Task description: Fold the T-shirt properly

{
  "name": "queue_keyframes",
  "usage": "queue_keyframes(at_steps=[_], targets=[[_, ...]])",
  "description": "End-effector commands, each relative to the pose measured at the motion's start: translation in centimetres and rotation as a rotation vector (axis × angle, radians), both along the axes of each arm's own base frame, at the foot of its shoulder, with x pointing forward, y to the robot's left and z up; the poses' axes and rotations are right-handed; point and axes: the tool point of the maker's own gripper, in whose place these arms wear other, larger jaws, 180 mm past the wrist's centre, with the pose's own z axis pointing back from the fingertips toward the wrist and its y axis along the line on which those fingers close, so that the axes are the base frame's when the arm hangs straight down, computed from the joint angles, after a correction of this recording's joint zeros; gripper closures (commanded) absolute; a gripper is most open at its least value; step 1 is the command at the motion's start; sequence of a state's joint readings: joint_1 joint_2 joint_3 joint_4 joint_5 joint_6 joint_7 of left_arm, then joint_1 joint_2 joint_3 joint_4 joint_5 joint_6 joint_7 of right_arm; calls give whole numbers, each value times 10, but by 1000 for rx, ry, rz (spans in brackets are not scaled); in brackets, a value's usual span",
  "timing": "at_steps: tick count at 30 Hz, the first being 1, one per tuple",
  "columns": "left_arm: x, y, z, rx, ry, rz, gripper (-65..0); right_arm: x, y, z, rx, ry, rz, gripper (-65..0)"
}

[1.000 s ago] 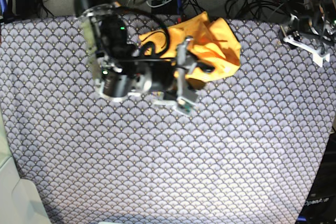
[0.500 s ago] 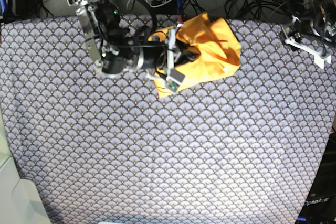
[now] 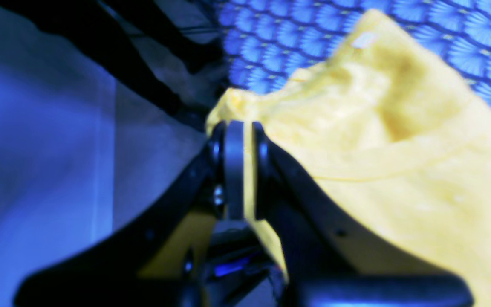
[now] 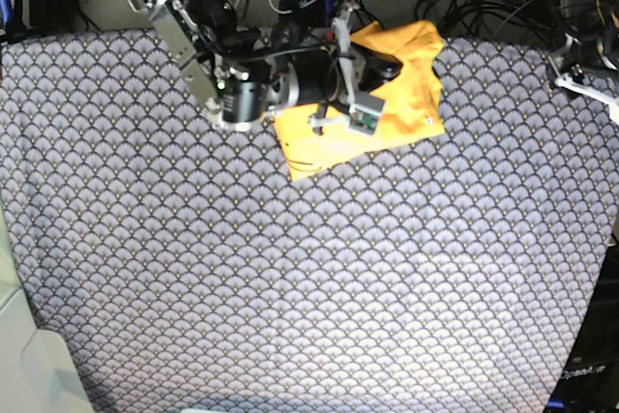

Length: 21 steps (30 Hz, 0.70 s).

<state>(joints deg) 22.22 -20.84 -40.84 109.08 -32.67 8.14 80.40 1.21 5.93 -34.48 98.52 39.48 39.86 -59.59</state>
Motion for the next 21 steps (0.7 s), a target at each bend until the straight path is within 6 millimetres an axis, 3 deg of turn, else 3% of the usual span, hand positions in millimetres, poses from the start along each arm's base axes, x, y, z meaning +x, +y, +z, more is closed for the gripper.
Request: queue_keyframes(at_steps=[1, 7, 11, 14, 17, 21], targets=[[4, 8, 10, 32, -19, -6, -303, 5, -1, 10, 33, -18, -4, -19], [2, 8, 9, 31, -15, -4, -301, 25, -30, 6, -13, -54, -71, -18], [1, -10, -2, -9, 3, -37, -293, 58, -81, 0, -102, -102, -165, -15], [2, -32, -13, -39, 17, -122, -195, 79, -128, -5, -183, -131, -247, -14], [0, -53, -24, -85, 21, -141, 0, 98, -177, -3, -256, -160, -342, -14], [-2, -81, -38, -115, 60, -197, 0, 114, -234, 4, -318, -185, -477, -14]])
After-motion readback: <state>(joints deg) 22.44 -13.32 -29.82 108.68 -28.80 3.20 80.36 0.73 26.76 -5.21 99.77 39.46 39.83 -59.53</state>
